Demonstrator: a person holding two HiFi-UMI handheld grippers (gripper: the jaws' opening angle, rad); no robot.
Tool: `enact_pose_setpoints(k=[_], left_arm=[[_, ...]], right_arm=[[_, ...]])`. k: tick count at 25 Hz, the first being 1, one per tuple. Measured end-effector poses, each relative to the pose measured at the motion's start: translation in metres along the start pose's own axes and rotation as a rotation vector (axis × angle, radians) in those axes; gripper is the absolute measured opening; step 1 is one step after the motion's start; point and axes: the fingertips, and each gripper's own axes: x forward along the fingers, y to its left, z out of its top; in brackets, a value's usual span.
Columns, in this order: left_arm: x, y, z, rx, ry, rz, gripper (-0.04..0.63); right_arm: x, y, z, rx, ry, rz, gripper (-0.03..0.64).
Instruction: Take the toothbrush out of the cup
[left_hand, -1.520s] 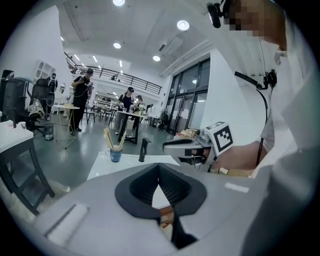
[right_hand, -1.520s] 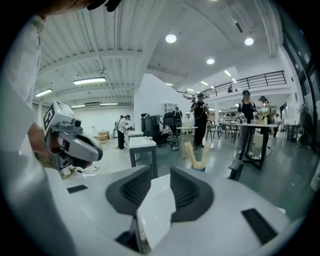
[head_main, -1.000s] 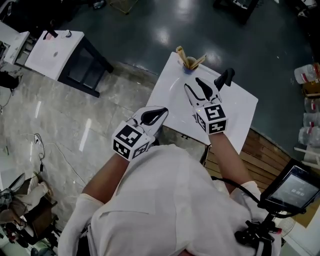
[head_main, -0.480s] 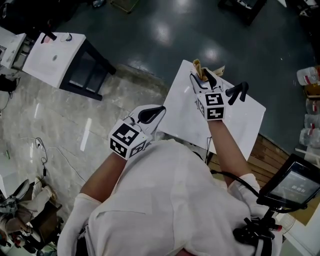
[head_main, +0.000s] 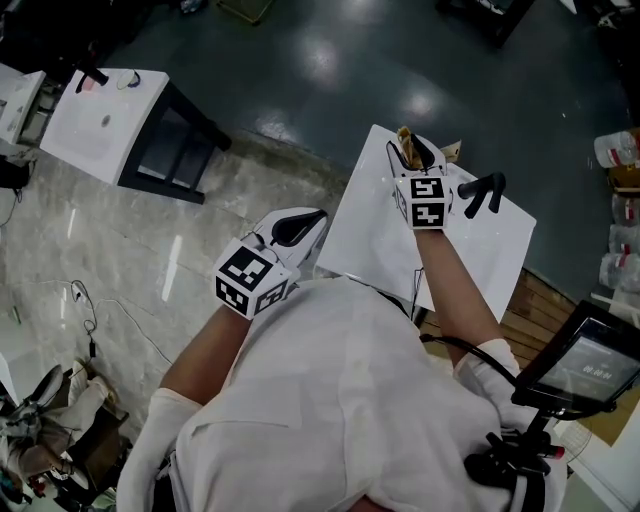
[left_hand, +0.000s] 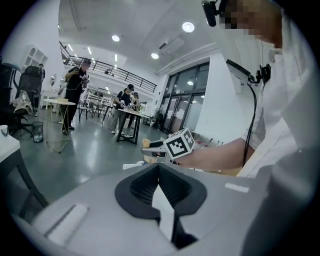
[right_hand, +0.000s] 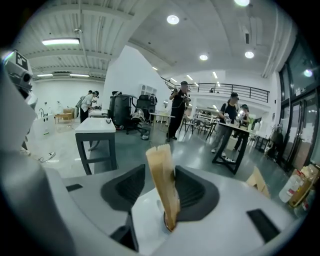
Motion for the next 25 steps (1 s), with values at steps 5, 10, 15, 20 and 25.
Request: enact_pose_setpoints(k=[5,10,15,20,25], left_arm=[[-0.001,0.005,0.0,-0.002,0.0,0.001,0.006],[0.001,0.004,0.002,0.002,-0.006,-0.005,0.006],[0.001,0.006,0.003,0.002,-0.01,-0.002,0.006],[0.001,0.013,0.005,-0.002,-0.011,-0.004,0.006],[0.0,0.009,0.003,0.0,-0.007,-0.01,0.006]], right_arm=[[0.0,-0.006,-0.002,-0.003,0.012,-0.039,0.123],[-0.002,-0.011,-0.004,-0.007,0.015,-0.062,0.096],[-0.001,-0.012,-0.004,-0.013,0.018,-0.069,0.084],[0.004,-0.016,0.0,-0.013,0.021,-0.083,0.072],[-0.002,-0.02,0.002,-0.001,-0.001,-0.097,0.066]])
